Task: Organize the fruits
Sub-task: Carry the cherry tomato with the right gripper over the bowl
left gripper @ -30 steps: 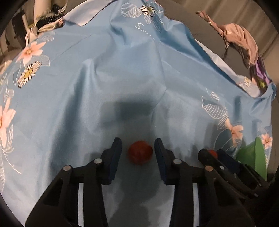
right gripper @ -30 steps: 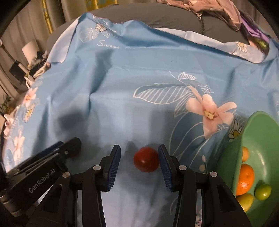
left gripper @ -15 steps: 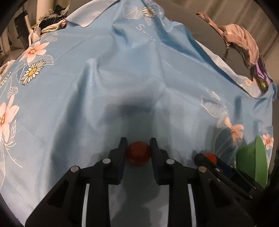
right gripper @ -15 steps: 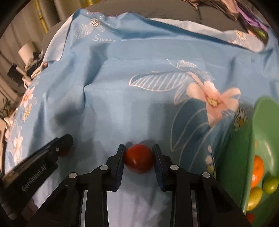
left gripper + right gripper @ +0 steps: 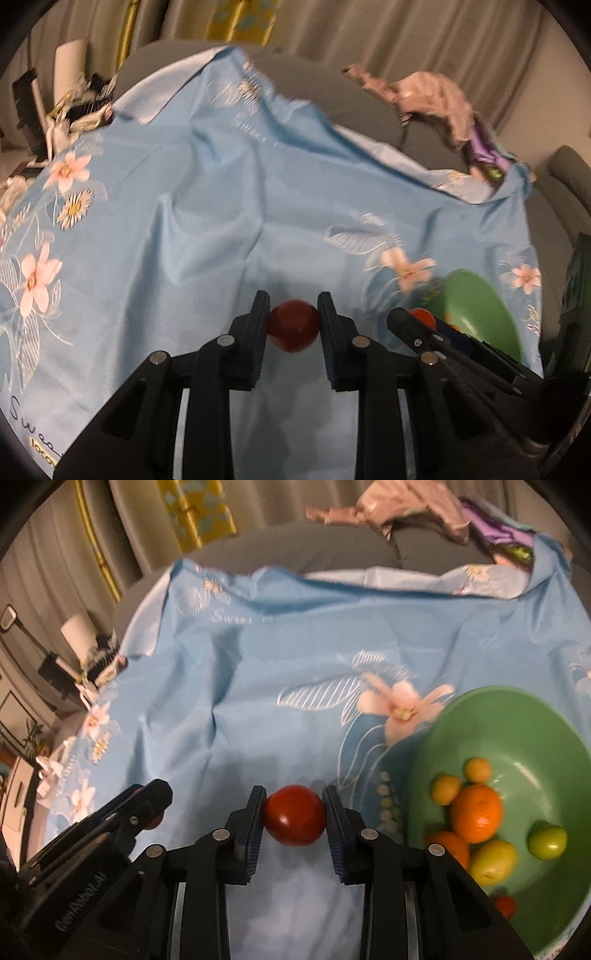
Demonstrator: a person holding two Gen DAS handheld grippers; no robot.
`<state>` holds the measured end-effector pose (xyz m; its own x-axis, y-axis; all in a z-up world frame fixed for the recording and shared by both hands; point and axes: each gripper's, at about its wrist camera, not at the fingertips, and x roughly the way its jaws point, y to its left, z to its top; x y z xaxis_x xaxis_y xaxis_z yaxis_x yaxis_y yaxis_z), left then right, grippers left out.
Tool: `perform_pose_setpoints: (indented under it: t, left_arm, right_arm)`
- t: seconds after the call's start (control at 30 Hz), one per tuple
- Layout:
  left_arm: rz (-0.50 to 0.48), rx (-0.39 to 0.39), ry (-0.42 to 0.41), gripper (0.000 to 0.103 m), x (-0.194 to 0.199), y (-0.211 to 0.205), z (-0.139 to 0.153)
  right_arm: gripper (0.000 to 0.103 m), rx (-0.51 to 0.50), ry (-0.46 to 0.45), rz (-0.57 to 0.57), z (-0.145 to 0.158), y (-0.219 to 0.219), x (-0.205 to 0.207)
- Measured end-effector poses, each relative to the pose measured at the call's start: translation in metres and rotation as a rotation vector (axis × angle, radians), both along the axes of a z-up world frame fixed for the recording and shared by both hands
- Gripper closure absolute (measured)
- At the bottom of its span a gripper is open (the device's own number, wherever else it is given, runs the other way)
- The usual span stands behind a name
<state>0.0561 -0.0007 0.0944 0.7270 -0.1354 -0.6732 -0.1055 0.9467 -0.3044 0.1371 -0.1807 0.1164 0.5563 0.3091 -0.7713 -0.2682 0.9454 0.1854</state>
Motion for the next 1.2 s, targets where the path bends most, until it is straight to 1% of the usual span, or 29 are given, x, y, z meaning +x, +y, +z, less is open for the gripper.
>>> perform_pose_setpoints:
  t: [0.07,0.17,0.23,0.3,0.4,0.53,0.73,0.83,0.9,1.03,1.2]
  left_arm:
    - [-0.013,-0.002,-0.044,0.077,-0.008,-0.006,0.012]
    - [-0.041,-0.012,-0.079,0.077,-0.016,-0.013,0.021]
    - [-0.055,-0.012,-0.094,0.077,-0.019,-0.019,0.025]
    - [-0.064,-0.014,-0.108,0.077,-0.023,-0.024,0.029]
    - [-0.087,-0.016,-0.13,0.077,-0.029,-0.032,0.035]
    - [-0.116,-0.003,-0.154,0.077,-0.035,-0.045,0.04]
    - [-0.161,0.051,-0.158,0.077,-0.035,-0.071,0.04]
    - [-0.183,0.065,-0.155,0.077,-0.033,-0.081,0.039]
    - [-0.199,0.072,-0.152,0.077,-0.03,-0.09,0.039]
    - [-0.23,0.094,-0.153,0.077,-0.025,-0.108,0.041]
    - [-0.318,0.134,-0.154,0.077,-0.012,-0.135,0.046]
  right_arm:
    - [0.07,0.021,-0.031,-0.007,0.01,-0.006,-0.008]
    - [0.07,0.048,-0.082,-0.021,0.026,-0.021,-0.027]
    - [0.07,0.065,-0.109,-0.028,0.029,-0.034,-0.041]
    - [0.07,0.08,-0.115,-0.043,0.027,-0.049,-0.051]
    - [0.07,0.089,-0.11,-0.087,0.026,-0.065,-0.049]
    - [0.07,0.111,-0.131,-0.135,0.032,-0.084,-0.048]
    - [0.07,0.16,-0.15,-0.181,0.037,-0.11,-0.052]
    - [0.07,0.185,-0.155,-0.212,0.036,-0.125,-0.05]
    - [0.07,0.206,-0.142,-0.235,0.033,-0.136,-0.047]
    - [0.07,0.218,-0.127,-0.271,0.028,-0.151,-0.043]
    - [0.07,0.235,-0.112,-0.311,0.024,-0.165,-0.041]
